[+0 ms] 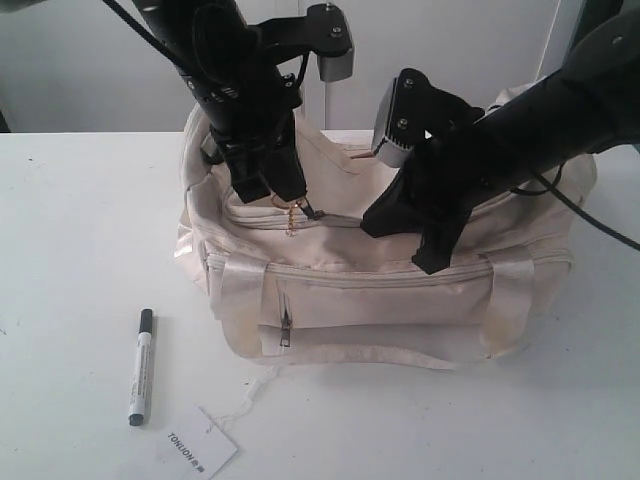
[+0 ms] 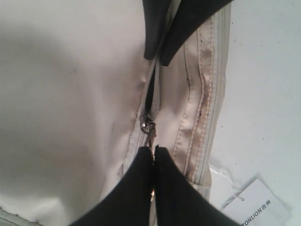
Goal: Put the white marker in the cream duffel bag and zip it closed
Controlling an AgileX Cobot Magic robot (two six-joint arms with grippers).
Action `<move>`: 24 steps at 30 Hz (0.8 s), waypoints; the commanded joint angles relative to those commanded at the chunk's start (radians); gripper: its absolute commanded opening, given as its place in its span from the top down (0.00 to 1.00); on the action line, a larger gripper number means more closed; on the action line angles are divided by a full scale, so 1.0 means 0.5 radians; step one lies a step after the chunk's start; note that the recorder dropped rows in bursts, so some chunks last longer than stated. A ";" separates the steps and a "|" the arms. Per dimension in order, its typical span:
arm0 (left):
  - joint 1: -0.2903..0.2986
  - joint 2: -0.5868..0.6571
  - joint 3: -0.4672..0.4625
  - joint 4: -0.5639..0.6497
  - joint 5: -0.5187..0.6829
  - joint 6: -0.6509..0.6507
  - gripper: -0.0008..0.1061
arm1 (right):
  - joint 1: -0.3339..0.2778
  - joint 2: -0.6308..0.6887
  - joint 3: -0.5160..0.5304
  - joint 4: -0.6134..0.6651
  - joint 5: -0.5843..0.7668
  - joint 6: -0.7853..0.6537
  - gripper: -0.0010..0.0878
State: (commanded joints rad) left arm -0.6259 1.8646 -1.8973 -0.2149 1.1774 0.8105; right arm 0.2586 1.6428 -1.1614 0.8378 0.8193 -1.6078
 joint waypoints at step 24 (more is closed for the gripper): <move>0.066 0.026 0.000 0.459 0.087 -0.271 0.99 | 0.000 -0.119 0.000 -0.012 0.006 0.000 0.99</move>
State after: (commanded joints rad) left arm -0.5929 1.8774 -1.8973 0.0144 1.2211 0.6752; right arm 0.2586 1.5832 -1.1614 0.8320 0.8224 -1.6078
